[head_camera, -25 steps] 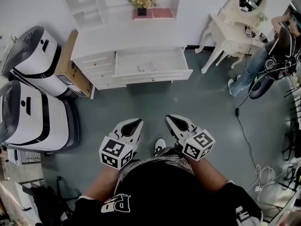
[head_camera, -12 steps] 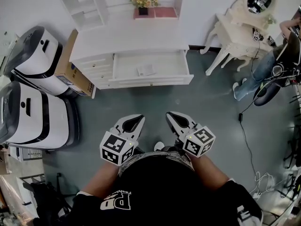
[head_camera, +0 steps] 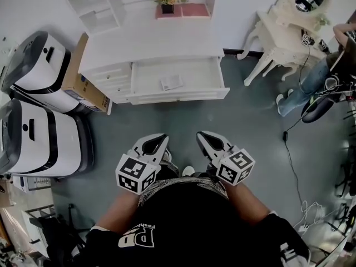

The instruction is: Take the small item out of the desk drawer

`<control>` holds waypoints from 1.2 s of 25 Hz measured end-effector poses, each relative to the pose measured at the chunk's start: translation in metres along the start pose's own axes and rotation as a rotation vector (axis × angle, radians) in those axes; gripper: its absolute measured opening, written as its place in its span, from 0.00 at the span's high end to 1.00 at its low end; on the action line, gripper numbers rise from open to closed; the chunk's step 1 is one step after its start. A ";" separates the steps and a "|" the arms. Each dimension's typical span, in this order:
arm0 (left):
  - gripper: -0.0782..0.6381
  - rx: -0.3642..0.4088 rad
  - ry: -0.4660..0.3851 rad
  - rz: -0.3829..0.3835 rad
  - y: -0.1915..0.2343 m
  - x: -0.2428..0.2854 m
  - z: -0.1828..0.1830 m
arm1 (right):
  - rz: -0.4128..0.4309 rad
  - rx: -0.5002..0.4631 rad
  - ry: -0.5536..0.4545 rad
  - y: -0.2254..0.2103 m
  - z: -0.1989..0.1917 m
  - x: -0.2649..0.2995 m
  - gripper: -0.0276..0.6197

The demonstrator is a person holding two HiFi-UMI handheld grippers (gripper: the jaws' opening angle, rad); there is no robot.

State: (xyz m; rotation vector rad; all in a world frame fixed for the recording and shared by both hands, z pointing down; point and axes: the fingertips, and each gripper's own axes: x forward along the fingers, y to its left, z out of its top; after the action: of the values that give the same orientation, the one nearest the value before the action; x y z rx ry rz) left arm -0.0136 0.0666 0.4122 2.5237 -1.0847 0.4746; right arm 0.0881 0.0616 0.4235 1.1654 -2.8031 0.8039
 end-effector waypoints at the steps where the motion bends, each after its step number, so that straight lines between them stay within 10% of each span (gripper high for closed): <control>1: 0.87 -0.004 -0.001 -0.003 0.005 0.005 0.002 | -0.005 -0.003 0.002 -0.004 0.001 0.004 0.94; 30: 0.87 0.010 -0.036 -0.068 0.249 0.100 0.098 | -0.146 -0.046 0.066 -0.092 0.093 0.232 0.94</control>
State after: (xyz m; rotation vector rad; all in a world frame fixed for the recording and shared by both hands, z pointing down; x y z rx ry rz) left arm -0.1176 -0.1998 0.4153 2.5782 -1.0075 0.4187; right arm -0.0017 -0.1892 0.4290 1.2933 -2.6326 0.7482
